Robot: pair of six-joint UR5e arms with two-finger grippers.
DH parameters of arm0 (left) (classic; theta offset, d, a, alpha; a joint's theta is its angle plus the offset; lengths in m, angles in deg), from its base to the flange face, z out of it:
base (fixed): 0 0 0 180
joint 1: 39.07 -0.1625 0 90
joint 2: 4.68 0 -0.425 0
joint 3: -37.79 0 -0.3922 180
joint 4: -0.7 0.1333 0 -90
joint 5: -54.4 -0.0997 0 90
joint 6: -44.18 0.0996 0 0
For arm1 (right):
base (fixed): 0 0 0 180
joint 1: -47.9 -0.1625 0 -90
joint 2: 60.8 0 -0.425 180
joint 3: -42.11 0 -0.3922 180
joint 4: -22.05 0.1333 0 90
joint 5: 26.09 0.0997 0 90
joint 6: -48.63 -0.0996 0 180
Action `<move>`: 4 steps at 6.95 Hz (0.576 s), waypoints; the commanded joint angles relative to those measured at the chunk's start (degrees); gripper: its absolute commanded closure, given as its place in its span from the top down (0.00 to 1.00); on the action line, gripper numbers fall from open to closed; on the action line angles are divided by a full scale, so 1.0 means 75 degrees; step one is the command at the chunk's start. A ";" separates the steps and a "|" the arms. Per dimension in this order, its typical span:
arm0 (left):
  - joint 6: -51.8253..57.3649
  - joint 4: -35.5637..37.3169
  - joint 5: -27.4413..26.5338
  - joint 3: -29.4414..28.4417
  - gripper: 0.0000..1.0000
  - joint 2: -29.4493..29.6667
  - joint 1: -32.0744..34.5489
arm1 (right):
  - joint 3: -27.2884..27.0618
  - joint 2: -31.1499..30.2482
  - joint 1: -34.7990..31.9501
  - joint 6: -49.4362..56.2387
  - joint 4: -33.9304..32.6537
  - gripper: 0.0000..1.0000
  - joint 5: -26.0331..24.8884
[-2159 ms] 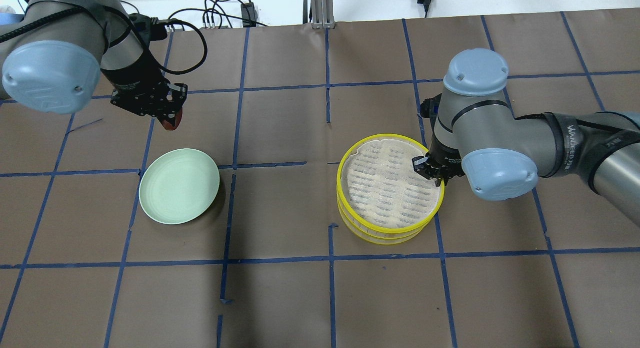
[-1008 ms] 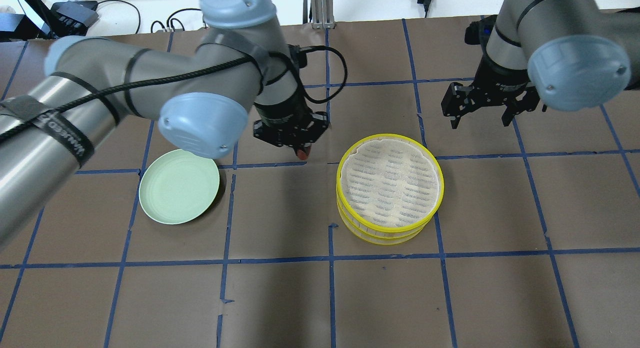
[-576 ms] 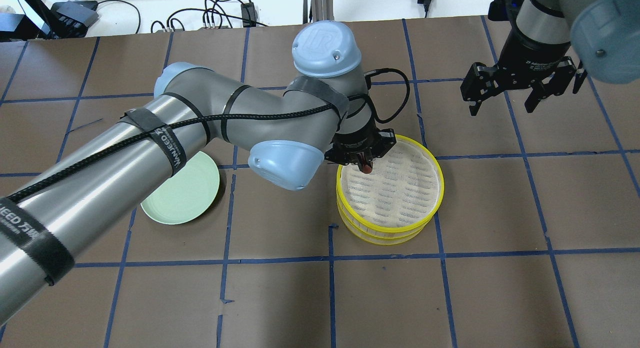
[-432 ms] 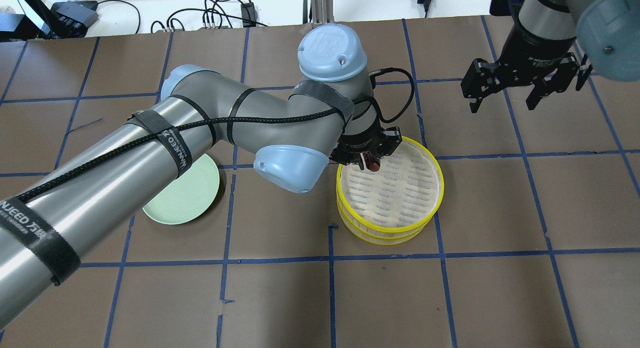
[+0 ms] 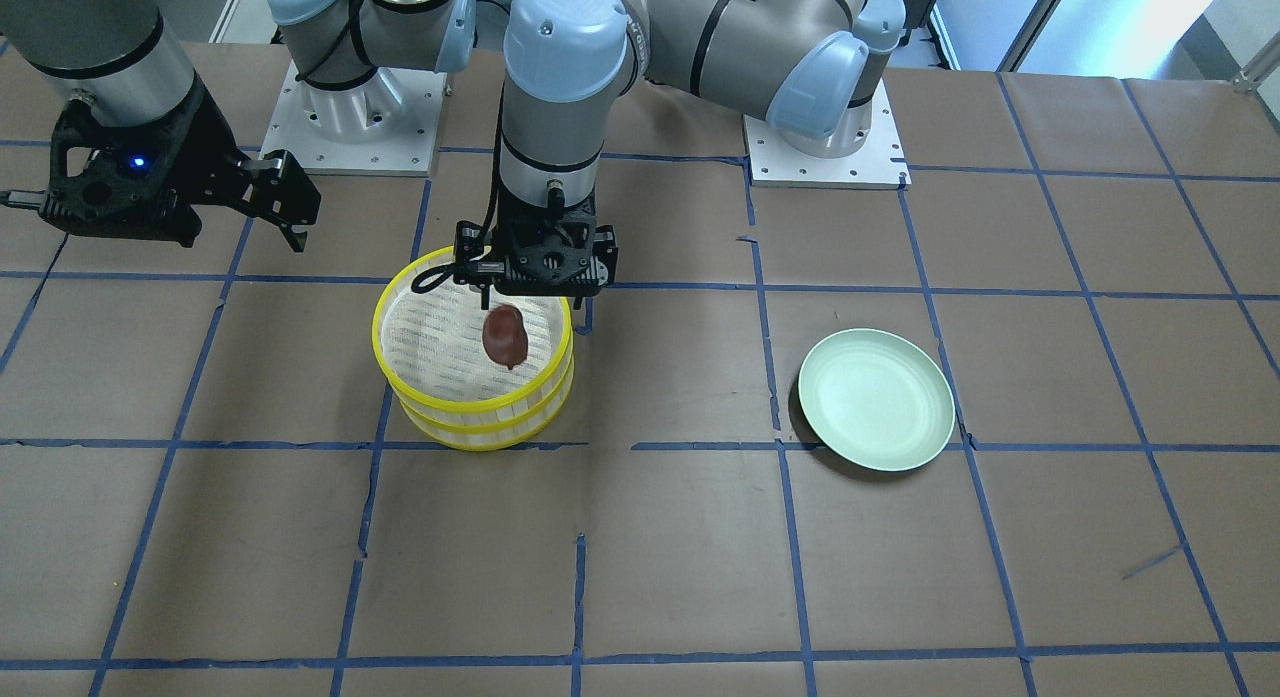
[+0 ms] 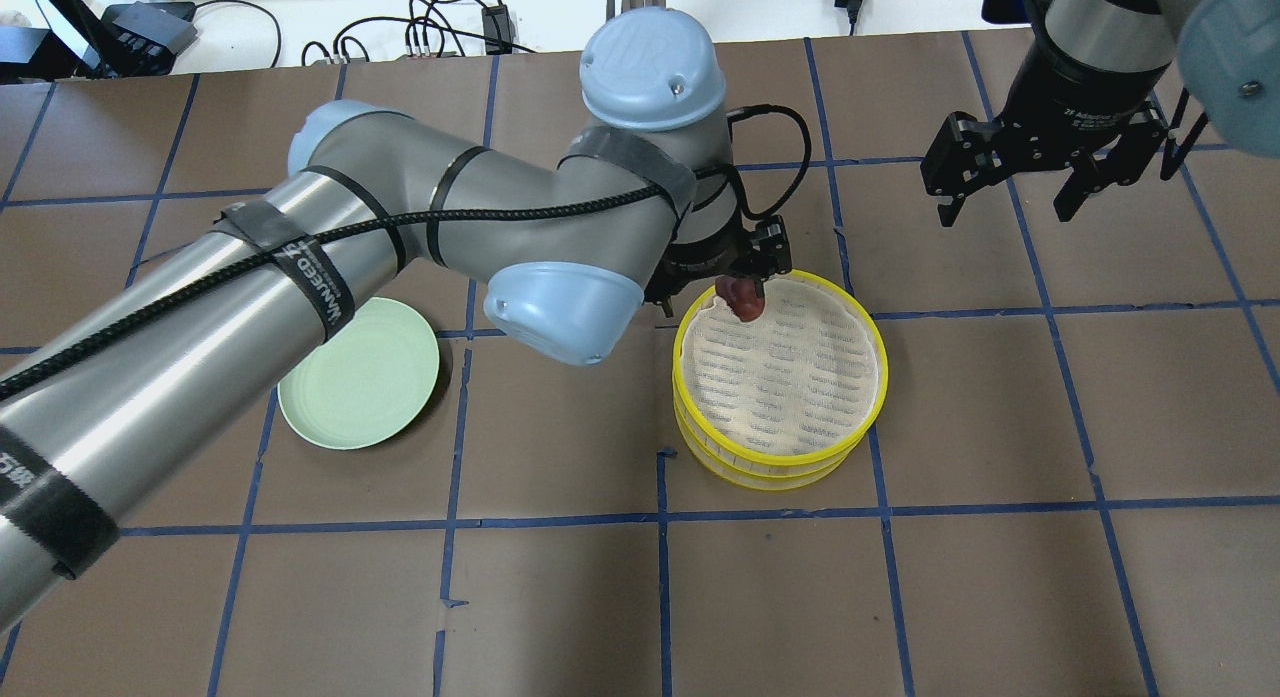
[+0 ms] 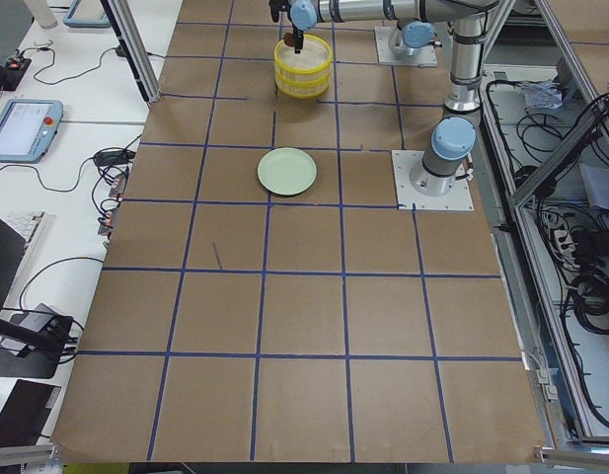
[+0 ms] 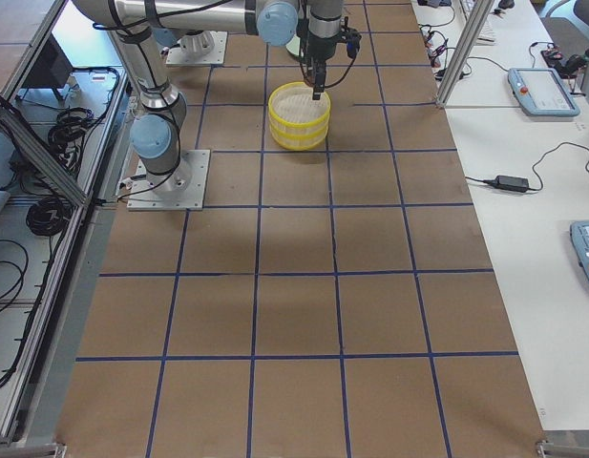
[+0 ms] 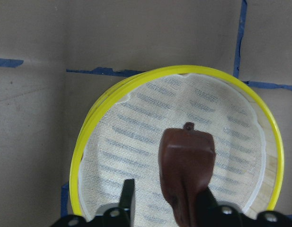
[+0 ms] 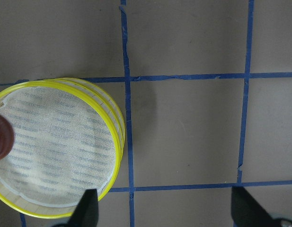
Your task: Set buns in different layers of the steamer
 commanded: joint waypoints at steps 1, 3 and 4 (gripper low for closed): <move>0.0040 -0.1062 -0.0064 -0.0345 1.00 -0.0292 -0.0463 | 0.0002 -0.0012 -0.0018 -0.0039 0.0014 1.00 0.0014; 0.0819 -0.1937 -0.0609 -0.0485 0.95 -0.0782 -0.0987 | 0.0014 -0.0012 -0.0018 -0.0051 -0.0021 1.00 0.0049; 0.2032 -0.2942 -0.0870 -0.0485 0.96 -0.1203 -0.1607 | 0.0014 -0.0012 -0.0018 -0.0051 -0.0010 1.00 0.0038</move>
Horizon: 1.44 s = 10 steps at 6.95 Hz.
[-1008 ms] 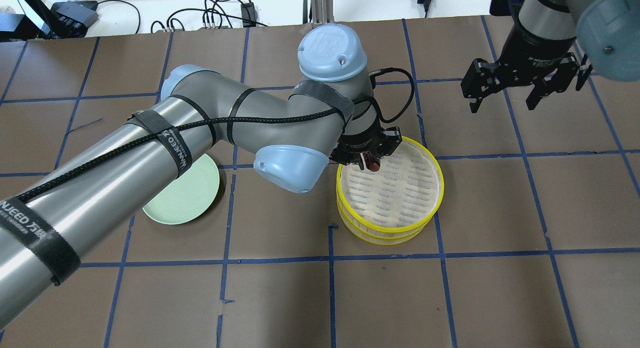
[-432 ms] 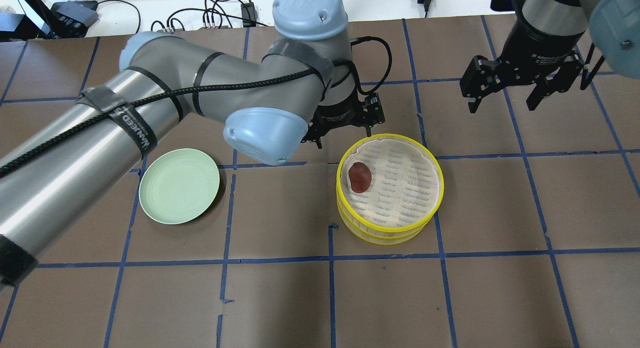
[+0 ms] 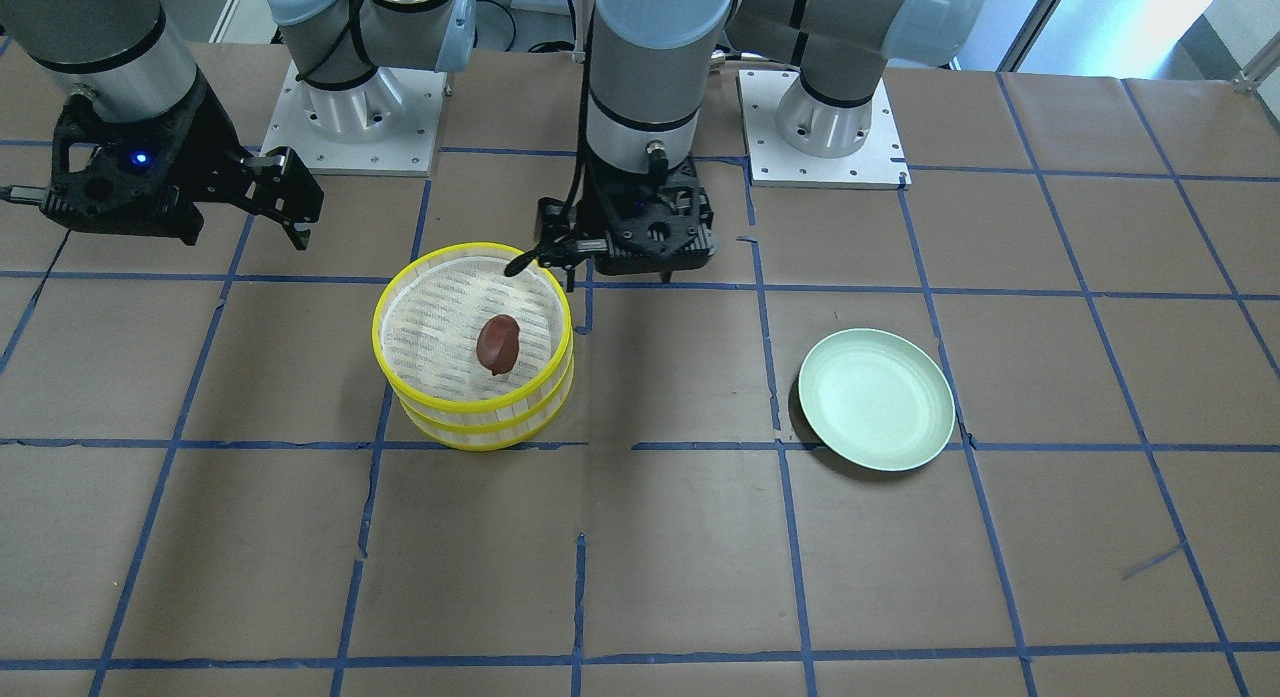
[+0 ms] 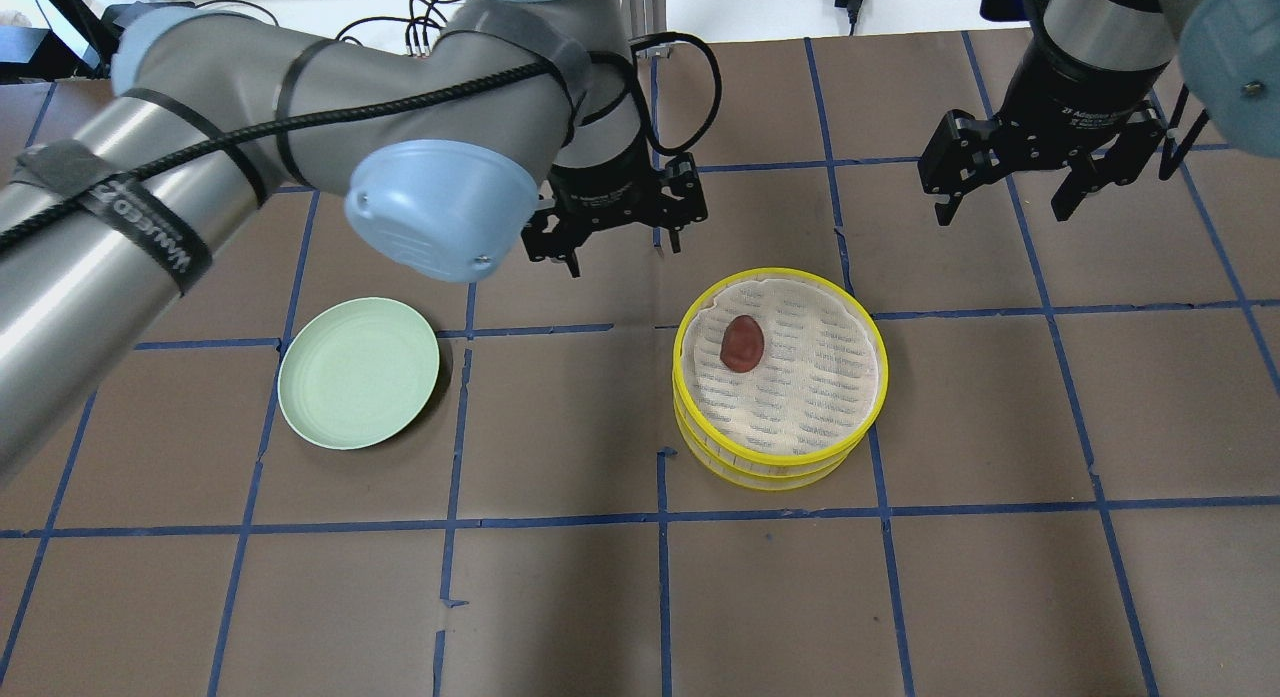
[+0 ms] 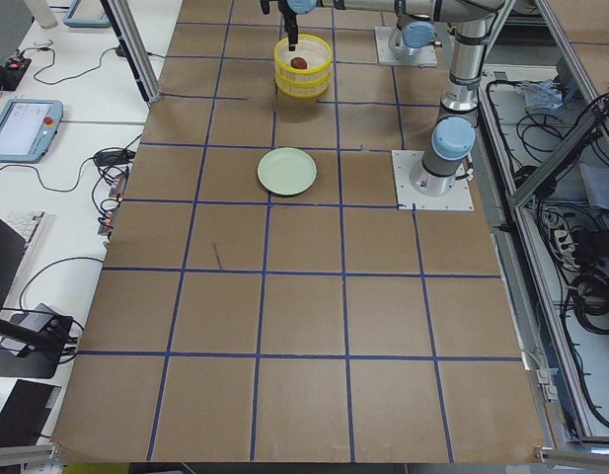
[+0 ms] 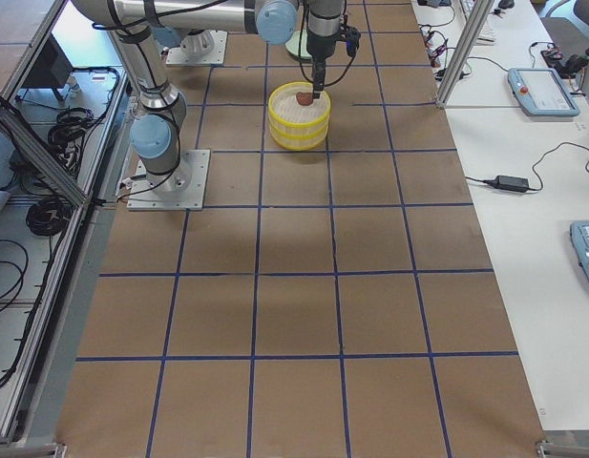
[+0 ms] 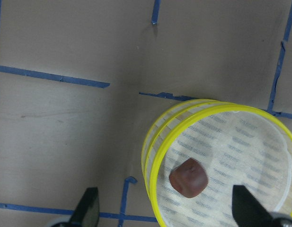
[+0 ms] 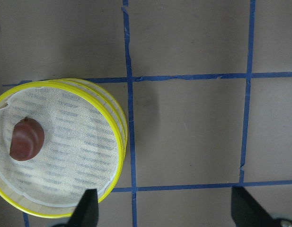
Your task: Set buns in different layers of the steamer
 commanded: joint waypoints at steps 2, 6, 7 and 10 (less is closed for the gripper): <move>0.2803 -0.1234 -0.0406 0.0014 0.96 -0.1002 -0.1661 | 0.0002 0.0000 0.0000 -0.0002 -0.0012 1.00 0.0012; 0.3745 -0.1129 -0.0429 0.0178 0.96 -0.1168 -0.2309 | 0.0084 0.0011 0.0070 -0.0002 -0.0001 1.00 0.0012; 0.3757 -0.1117 -0.0441 0.0166 0.96 -0.1168 -0.2321 | 0.0072 -0.0023 0.0024 -0.0002 0.0011 1.00 0.0024; 0.3803 -0.1186 -0.0394 0.0073 0.98 -0.1145 -0.2321 | 0.0142 -0.0047 0.0023 -0.0002 0.0023 1.00 0.0106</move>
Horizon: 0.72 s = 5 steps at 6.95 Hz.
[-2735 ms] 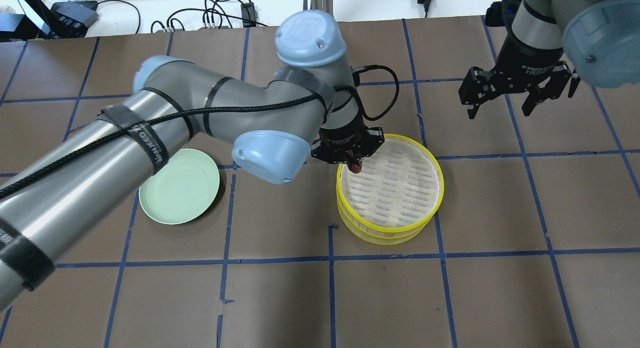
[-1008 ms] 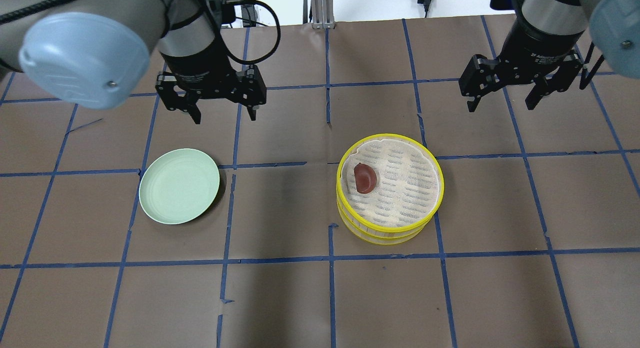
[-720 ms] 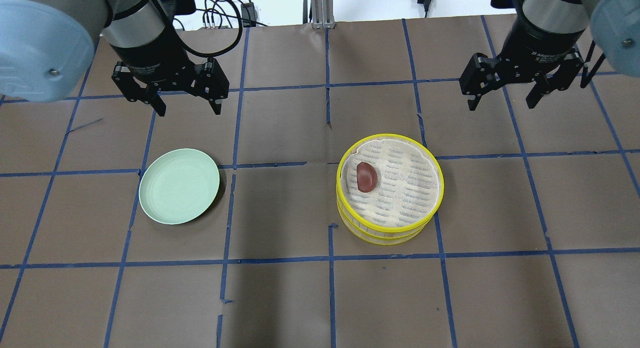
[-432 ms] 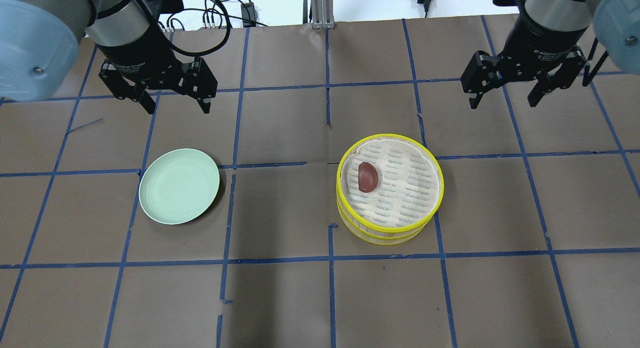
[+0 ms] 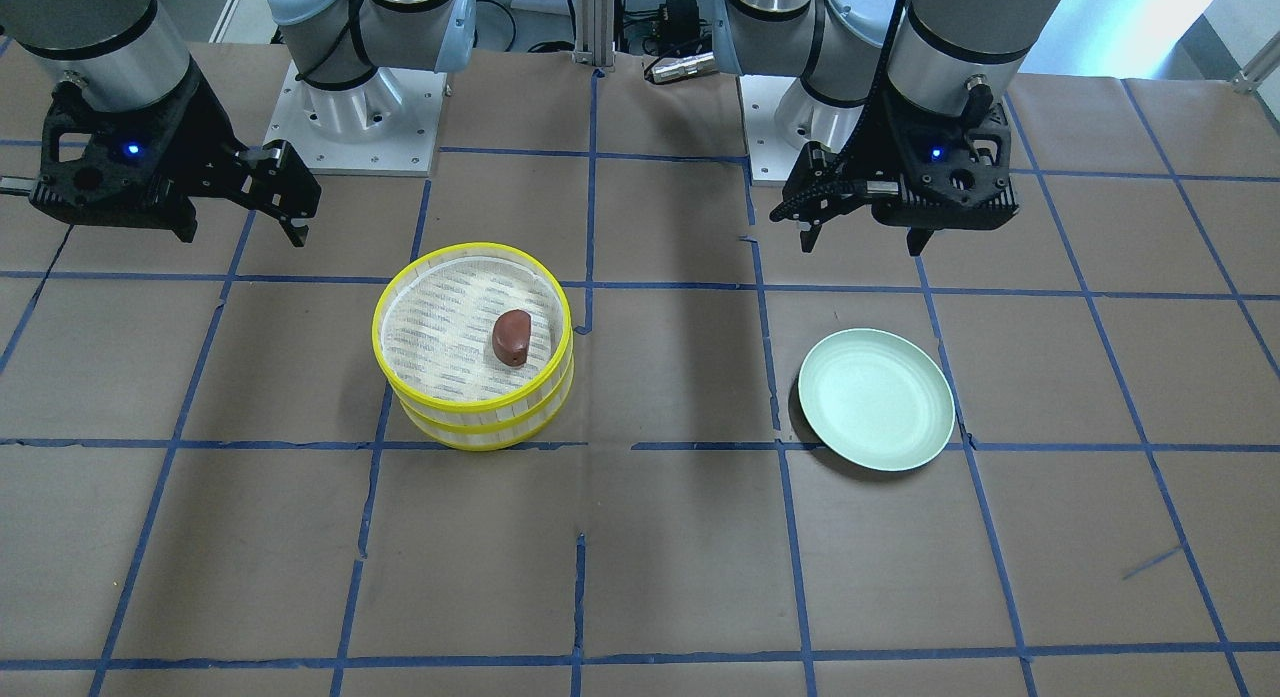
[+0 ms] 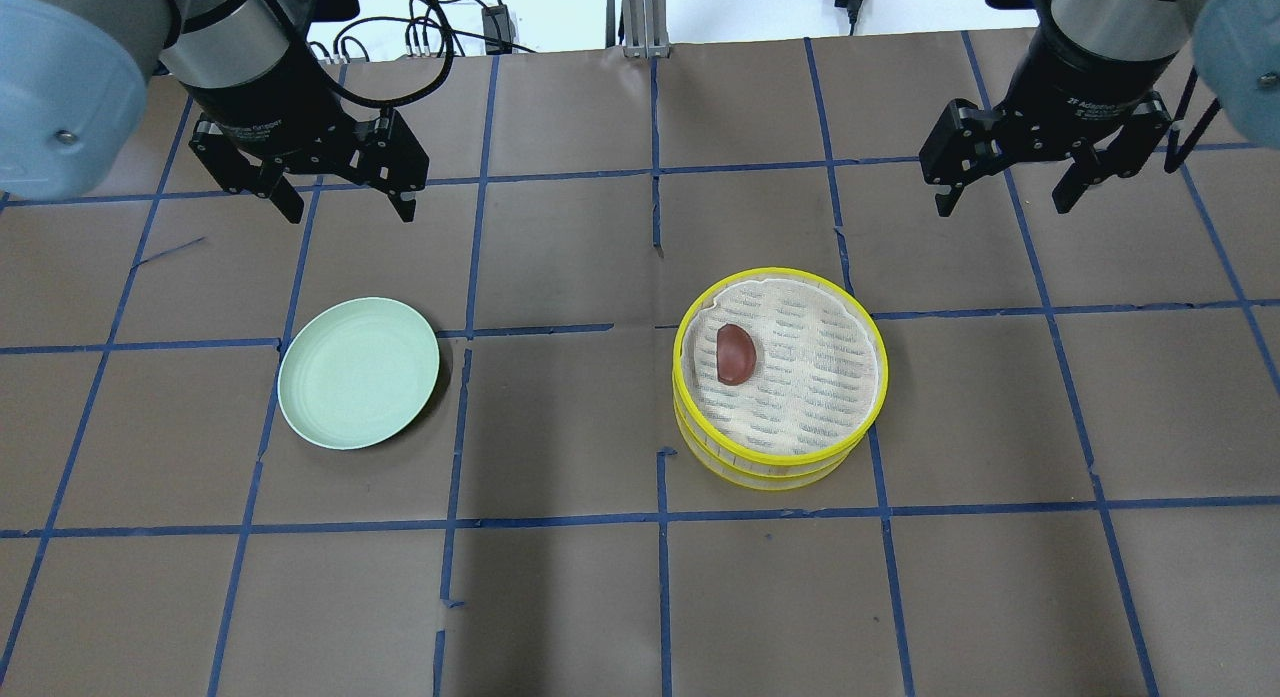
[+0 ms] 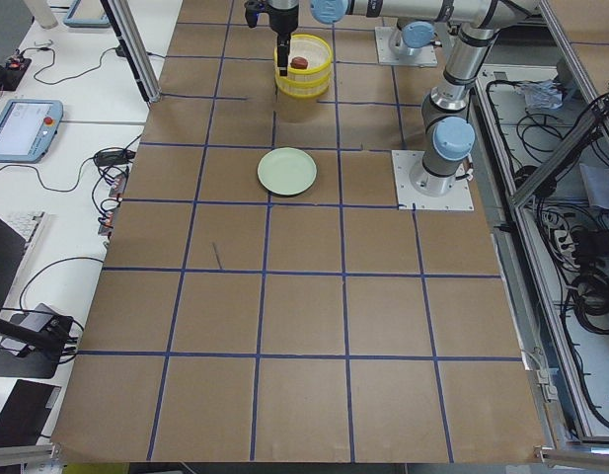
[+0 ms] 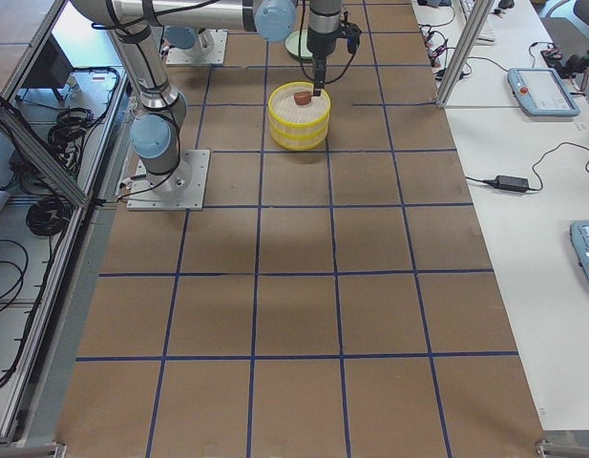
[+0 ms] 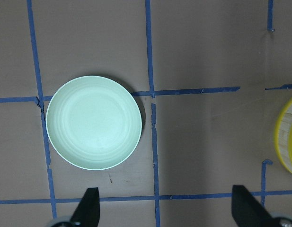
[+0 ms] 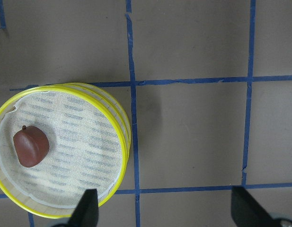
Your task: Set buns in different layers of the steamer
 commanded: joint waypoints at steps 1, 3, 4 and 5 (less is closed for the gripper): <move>0.0096 -0.0077 0.0040 -0.0028 0.98 0.0012 0.0006 | 0.0286 -0.0016 -0.0024 0.0000 0.0334 1.00 0.0048; 0.0073 -0.0078 0.0191 -0.0051 0.97 0.0059 0.0111 | 0.0219 -0.0016 -0.0047 0.0000 0.0407 1.00 0.0083; 0.0073 -0.0078 0.0192 -0.0051 0.97 0.0059 0.0135 | 0.0218 -0.0005 -0.0094 0.0000 0.0407 1.00 0.0083; 0.0085 -0.0078 0.0169 -0.0051 0.97 0.0047 0.0112 | 0.0207 -0.0016 -0.0106 0.0000 0.0407 1.00 0.0083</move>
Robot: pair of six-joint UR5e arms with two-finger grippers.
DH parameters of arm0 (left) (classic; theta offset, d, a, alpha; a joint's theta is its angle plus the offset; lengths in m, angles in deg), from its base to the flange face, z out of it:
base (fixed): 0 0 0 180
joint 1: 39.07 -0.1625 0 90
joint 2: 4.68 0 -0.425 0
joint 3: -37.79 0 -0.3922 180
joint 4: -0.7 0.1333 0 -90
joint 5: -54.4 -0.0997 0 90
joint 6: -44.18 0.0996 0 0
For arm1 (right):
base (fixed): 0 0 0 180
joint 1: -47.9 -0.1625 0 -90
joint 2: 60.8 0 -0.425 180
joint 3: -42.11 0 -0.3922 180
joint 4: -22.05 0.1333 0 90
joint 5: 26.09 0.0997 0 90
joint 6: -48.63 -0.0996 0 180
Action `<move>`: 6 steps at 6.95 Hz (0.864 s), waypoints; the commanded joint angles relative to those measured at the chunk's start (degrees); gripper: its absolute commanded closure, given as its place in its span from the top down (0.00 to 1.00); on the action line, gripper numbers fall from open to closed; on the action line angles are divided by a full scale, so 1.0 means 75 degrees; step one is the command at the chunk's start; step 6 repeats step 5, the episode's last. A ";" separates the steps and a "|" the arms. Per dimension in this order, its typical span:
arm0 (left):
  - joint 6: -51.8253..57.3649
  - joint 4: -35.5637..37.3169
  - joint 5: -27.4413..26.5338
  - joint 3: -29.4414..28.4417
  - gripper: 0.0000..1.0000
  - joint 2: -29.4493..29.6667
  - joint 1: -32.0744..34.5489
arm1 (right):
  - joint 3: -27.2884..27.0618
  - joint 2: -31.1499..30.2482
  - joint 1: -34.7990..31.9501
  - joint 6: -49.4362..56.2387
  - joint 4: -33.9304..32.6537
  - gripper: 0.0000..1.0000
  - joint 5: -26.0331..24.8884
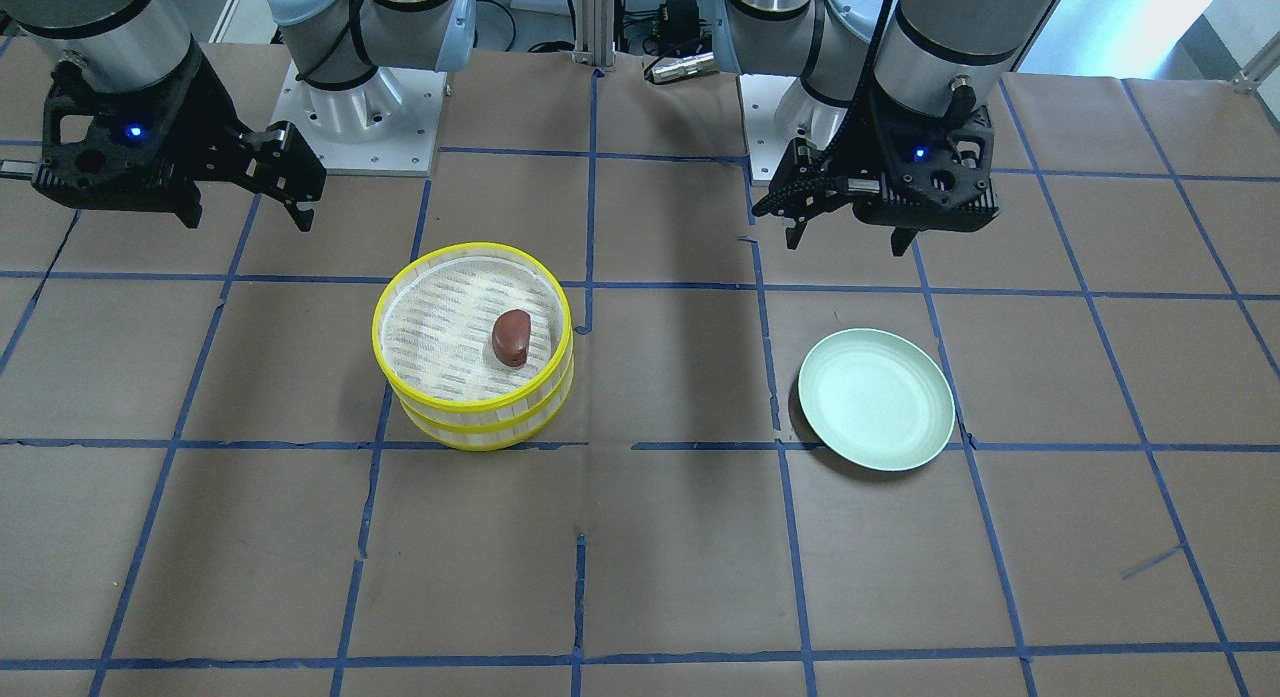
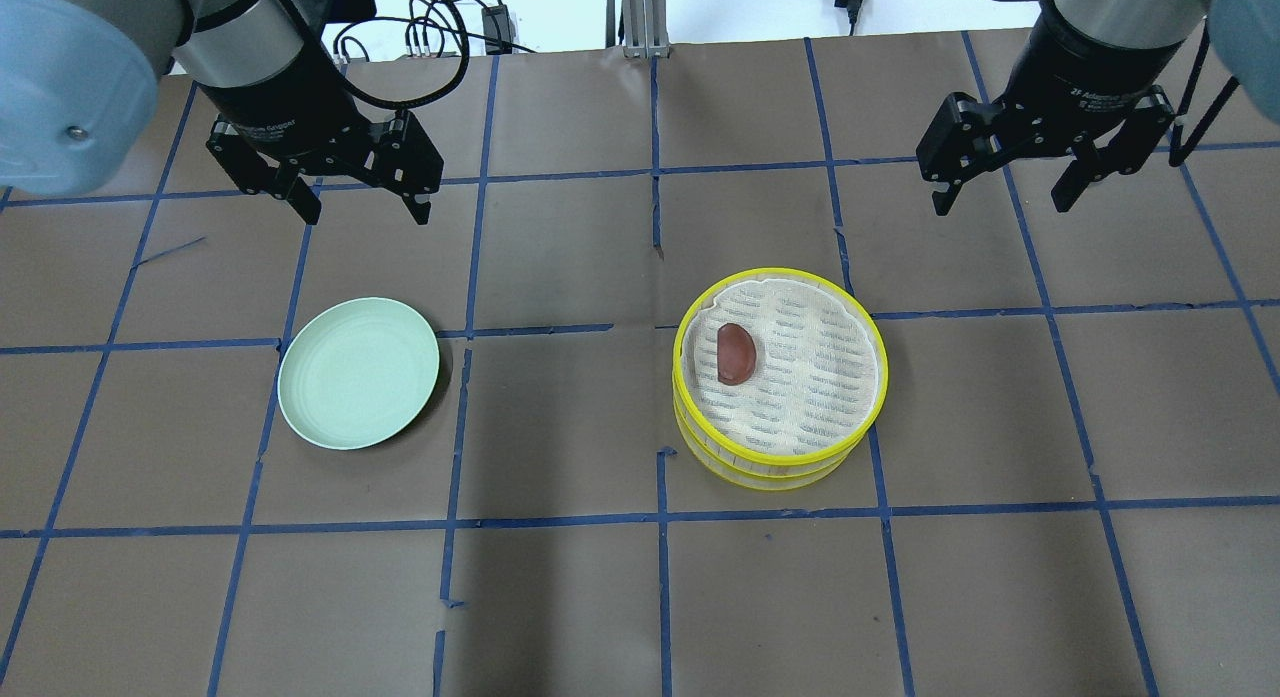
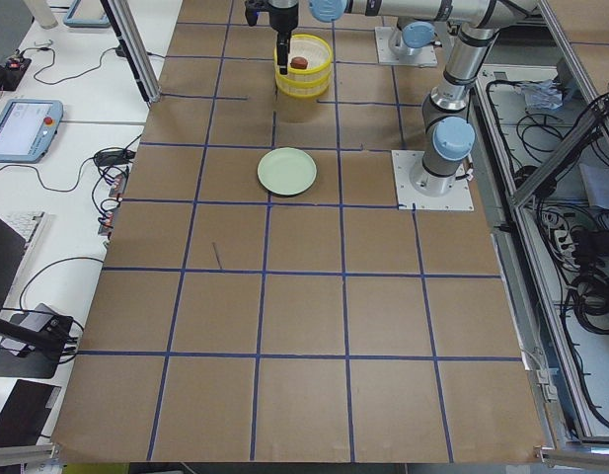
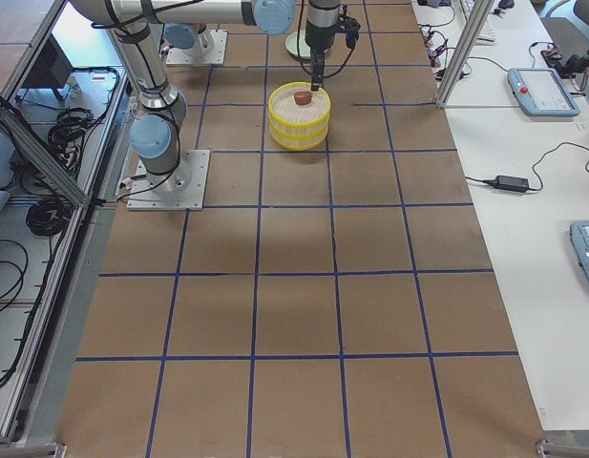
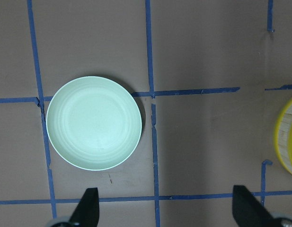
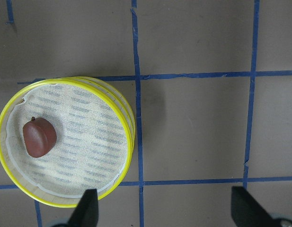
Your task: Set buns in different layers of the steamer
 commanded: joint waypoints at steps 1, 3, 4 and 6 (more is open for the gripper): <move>0.0008 0.0011 -0.0028 -0.0003 0.97 -0.0003 0.0000 | -0.0010 0.0008 -0.0039 0.0000 -0.0029 1.00 0.0002; -0.0003 0.0046 0.0030 -0.0003 0.97 -0.0003 -0.0012 | -0.0022 0.0020 -0.0039 0.0000 -0.0052 1.00 -0.0010; -0.0015 0.0046 0.0030 -0.0003 0.97 -0.0003 0.0000 | -0.0080 0.0008 -0.0039 0.0000 -0.0052 1.00 -0.0021; -0.0061 0.0035 0.0042 -0.0003 0.98 -0.0003 0.0000 | -0.0080 0.0008 -0.0039 -0.0012 -0.0052 1.00 -0.0022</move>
